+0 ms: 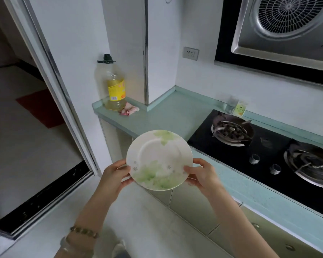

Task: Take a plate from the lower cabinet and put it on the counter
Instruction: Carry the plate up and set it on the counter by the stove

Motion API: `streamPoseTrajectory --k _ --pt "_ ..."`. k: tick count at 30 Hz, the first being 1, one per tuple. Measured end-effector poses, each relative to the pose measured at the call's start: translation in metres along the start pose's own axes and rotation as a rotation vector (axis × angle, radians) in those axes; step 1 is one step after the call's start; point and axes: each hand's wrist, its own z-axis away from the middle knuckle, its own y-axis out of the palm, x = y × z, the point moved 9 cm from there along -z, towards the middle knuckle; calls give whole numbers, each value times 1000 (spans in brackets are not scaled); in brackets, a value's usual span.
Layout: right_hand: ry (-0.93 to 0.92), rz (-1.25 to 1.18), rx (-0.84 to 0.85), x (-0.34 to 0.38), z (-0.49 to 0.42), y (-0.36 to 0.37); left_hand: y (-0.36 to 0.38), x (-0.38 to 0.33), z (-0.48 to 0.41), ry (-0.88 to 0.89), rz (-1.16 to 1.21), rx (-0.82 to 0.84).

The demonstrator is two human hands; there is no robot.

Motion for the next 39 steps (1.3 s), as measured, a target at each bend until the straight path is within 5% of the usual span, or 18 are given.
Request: streamPoseTrajectory --k 17,39 --pt "22 -189 -392 39 -169 79 19 -79 -288 -131 -198 334" --pt "162 -213 -577 71 -434 -11 166 -23 -561 -295 -335 194"
